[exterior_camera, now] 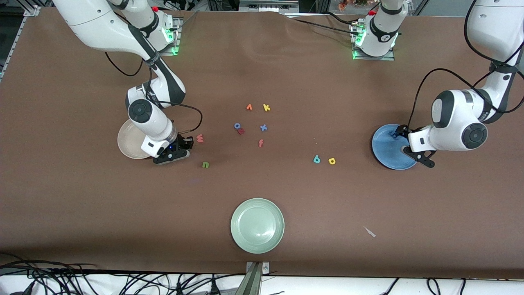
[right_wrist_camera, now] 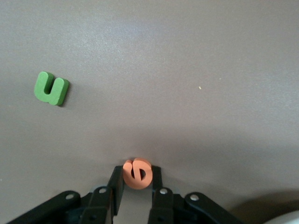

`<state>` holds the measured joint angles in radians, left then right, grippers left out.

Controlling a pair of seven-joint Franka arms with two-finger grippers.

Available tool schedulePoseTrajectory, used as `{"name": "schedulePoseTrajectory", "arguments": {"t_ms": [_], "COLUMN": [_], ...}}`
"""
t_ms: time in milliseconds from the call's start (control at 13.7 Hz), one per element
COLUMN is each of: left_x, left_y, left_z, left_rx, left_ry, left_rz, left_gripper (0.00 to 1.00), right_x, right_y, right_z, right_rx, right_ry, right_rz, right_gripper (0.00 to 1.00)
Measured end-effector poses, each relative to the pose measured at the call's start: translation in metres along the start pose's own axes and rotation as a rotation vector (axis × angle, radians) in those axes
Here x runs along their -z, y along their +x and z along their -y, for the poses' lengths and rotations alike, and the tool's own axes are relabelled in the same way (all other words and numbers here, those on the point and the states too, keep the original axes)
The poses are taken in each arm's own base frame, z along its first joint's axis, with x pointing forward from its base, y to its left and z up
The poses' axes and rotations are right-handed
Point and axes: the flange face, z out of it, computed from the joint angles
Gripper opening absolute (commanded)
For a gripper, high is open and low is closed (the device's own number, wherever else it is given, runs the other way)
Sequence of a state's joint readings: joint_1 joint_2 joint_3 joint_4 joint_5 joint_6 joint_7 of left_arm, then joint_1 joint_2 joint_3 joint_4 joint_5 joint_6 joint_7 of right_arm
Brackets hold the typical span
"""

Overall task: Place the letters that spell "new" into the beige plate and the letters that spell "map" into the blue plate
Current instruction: 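Put the E and G on the blue and beige plates respectively, then grasp the yellow a and pink W with the left and right grippers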

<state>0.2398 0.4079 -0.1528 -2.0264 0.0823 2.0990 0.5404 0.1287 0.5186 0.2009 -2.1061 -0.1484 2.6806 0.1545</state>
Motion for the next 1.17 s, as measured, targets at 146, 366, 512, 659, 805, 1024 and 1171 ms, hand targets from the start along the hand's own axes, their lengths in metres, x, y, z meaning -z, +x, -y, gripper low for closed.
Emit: {"name": "schedulePoseTrajectory", "arguments": {"t_ms": [146, 366, 512, 659, 805, 1024, 1171], "left_x": [0.025, 0.061, 0.064, 0.056, 0.047, 0.032, 0.019], "left_y": [0.011, 0.046, 0.072, 0.097, 0.121, 0.154, 0.169], "left_z": [-0.004, -0.039, -0.083, -0.127, -0.163, -0.197, -0.205], "left_rx": [-0.002, 0.069, 0.139, 0.208, 0.269, 0.357, 0.39], "left_ry": [0.02, 0.058, 0.074, 0.083, 0.088, 0.071, 0.053], "left_rz": [-0.027, -0.076, -0.081, -0.074, -0.075, -0.095, -0.122], "left_gripper": [1.0, 1.0, 1.0, 1.0, 1.0, 1.0, 0.95], "right_x": [0.0, 0.016, 0.044, 0.069, 0.081, 0.072, 0.061], "right_y": [0.0, 0.004, 0.007, 0.002, -0.016, -0.055, -0.073], "right_z": [0.0, -0.002, -0.006, -0.023, -0.053, -0.092, -0.098], "right_rx": [0.001, 0.021, 0.061, 0.101, 0.124, 0.124, 0.117], "right_ry": [0.0, -0.017, -0.036, -0.055, -0.068, -0.068, -0.064], "right_rz": [-0.001, 0.038, 0.046, 0.065, 0.091, 0.144, 0.155], "right_gripper": [0.17, 0.17, 0.17, 0.17, 0.18, 0.52, 0.61]}}
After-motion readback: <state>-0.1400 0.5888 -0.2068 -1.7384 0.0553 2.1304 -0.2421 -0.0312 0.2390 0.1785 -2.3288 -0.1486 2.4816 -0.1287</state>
